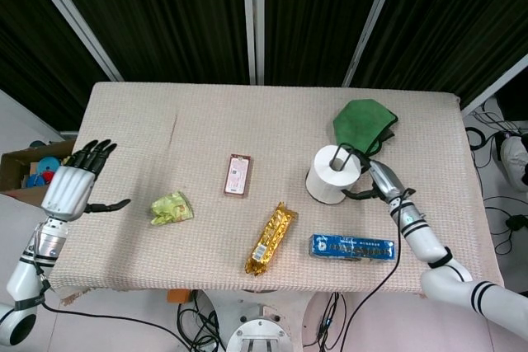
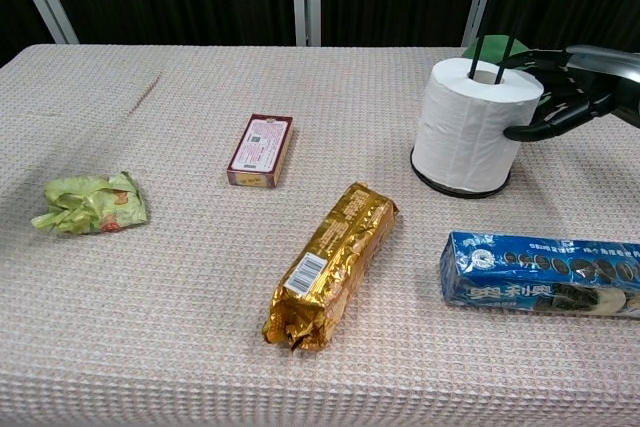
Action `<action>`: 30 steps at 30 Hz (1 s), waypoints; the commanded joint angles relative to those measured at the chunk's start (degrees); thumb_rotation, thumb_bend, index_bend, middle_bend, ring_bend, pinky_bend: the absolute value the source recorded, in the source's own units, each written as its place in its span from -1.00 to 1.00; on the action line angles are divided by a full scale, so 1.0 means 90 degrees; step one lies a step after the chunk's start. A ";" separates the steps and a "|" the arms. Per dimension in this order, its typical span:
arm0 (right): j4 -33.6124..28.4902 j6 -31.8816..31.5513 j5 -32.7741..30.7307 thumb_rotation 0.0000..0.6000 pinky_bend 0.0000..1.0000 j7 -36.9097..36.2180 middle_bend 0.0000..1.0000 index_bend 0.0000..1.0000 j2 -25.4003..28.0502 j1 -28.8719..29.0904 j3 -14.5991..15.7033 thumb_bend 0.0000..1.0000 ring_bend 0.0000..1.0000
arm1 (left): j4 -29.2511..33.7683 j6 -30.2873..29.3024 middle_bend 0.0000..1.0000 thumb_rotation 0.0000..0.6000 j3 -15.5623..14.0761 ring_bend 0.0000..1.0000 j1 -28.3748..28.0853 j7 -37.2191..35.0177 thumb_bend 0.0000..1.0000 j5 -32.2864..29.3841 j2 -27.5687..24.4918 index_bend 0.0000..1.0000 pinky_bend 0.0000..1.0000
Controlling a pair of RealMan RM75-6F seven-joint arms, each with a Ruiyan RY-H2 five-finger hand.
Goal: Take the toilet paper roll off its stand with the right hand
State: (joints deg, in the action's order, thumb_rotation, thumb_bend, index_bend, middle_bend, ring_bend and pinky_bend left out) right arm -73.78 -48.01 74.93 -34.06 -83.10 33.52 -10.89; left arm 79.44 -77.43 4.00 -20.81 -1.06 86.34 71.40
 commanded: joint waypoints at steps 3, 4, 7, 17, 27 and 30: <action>-0.0102 -0.0307 0.0160 1.00 -0.25 -0.0191 -0.38 -0.46 0.0092 -0.0091 -0.0051 -0.56 -0.39 | 0.0038 0.0003 -0.87 -0.09 0.0004 -0.89 0.0001 0.0047 -0.86 0.0017 -0.0009 -0.90 -0.56; -0.0140 -0.0398 0.0206 1.00 -0.25 -0.0234 -0.38 -0.46 0.0124 -0.0115 -0.0065 -0.56 -0.39 | 0.0044 0.0002 -0.87 -0.08 0.0004 -0.89 0.0004 0.0056 -0.86 0.0018 -0.0011 -0.90 -0.56; -0.0330 -0.0693 0.0358 1.00 -0.24 -0.0366 -0.36 -0.45 0.0286 -0.0196 -0.0114 -0.55 -0.38 | 0.0068 0.0008 -0.87 -0.08 0.0005 -0.89 0.0013 0.0081 -0.86 0.0013 -0.0018 -0.90 -0.56; -0.1298 -0.1792 0.0918 1.00 -0.23 -0.0695 -0.36 -0.45 0.0929 -0.0451 -0.0317 -0.53 -0.38 | 0.0135 0.0039 -0.87 -0.08 -0.0008 -0.89 -0.0010 0.0199 -0.86 0.0069 0.0097 -0.90 -0.56; -0.2142 -0.3121 0.1412 1.00 -0.23 -0.0653 -0.36 -0.45 0.1176 -0.0668 -0.0641 -0.53 -0.38 | 0.0320 -0.0038 -0.87 -0.08 0.0022 -0.89 0.0010 0.0344 -0.86 0.0108 0.0018 -0.90 -0.56; -0.2304 -0.3651 0.1527 1.00 -0.23 -0.0778 -0.36 -0.45 0.1156 -0.0771 -0.0791 -0.53 -0.38 | 0.0372 -0.0044 -0.87 -0.08 0.0019 -0.89 0.0025 0.0350 -0.86 0.0107 -0.0022 -0.90 -0.56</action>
State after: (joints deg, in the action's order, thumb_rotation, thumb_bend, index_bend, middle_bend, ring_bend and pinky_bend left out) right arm -93.09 -78.09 87.58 -40.35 -72.81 27.43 -16.82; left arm 82.77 -77.82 4.18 -20.60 2.08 87.30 71.22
